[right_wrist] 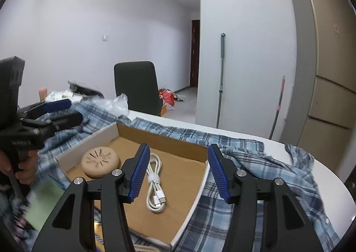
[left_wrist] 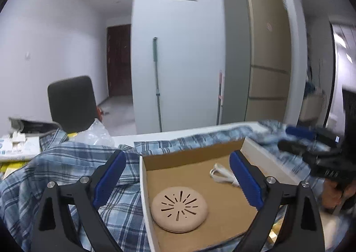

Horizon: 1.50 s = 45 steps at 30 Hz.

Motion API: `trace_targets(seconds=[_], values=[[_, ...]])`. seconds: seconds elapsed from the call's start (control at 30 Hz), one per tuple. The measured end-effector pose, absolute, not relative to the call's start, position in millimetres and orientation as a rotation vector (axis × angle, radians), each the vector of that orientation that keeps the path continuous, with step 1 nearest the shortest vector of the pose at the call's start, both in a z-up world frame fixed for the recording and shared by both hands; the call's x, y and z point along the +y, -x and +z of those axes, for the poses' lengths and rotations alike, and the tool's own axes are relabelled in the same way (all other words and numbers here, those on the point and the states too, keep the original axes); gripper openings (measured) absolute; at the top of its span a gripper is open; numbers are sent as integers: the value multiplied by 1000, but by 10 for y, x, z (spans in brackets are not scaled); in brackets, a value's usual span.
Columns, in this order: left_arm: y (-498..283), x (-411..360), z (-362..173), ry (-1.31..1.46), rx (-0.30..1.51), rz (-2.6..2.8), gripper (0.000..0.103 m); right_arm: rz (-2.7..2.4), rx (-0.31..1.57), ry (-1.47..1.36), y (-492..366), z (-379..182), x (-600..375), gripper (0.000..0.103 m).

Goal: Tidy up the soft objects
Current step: 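Grasp the gold Liqun cigarette pack with the right tool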

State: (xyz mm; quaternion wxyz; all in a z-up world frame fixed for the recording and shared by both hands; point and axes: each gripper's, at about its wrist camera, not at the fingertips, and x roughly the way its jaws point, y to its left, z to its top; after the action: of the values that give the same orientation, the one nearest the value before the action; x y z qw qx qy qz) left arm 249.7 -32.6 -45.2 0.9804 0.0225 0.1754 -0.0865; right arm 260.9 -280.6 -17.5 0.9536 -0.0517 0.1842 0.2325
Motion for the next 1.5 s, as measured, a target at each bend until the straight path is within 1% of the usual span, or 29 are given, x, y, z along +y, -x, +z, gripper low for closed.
trace_targets(seconds=[0.03, 0.07, 0.1, 0.2, 0.23, 0.3, 0.4, 0.53, 0.63, 0.93, 1.33, 1.5], values=[[-2473, -282, -348, -11, 364, -172, 96, 468, 377, 84, -2558, -67, -2841, 54], [-2447, -249, -252, 9, 369, -166, 96, 460, 379, 67, -2499, 49, -2868, 59], [-2406, -224, -128, 21, 374, -162, 96, 426, 385, 64, -2433, 171, -2865, 60], [-2222, -224, 231, -4, 392, -115, 96, 366, 419, 44, -2165, 446, -2820, 60], [-2118, -232, 355, -20, 381, -111, 96, 405, 414, 8, -2035, 508, -2827, 60], [-1920, -224, 519, -22, 350, -100, 97, 437, 401, -22, -1813, 592, -2799, 63], [-1684, -215, 612, -12, 362, -121, 97, 406, 398, -18, -1532, 614, -2696, 65], [-1462, -187, 477, 3, 401, -143, 97, 342, 476, -47, -1403, 434, -2567, 65], [-1299, -163, 288, 11, 381, -118, 97, 315, 556, -68, -1411, 203, -2479, 65], [-1304, -48, -237, 26, 393, -69, 97, 209, 542, 60, -1411, -220, -2224, 65], [-1252, -106, -225, -11, 351, -50, 97, 227, 789, 101, -1674, -636, -2092, 65], [-1218, -126, -208, -24, 335, -44, 97, 224, 841, 140, -1728, -732, -2026, 64]])
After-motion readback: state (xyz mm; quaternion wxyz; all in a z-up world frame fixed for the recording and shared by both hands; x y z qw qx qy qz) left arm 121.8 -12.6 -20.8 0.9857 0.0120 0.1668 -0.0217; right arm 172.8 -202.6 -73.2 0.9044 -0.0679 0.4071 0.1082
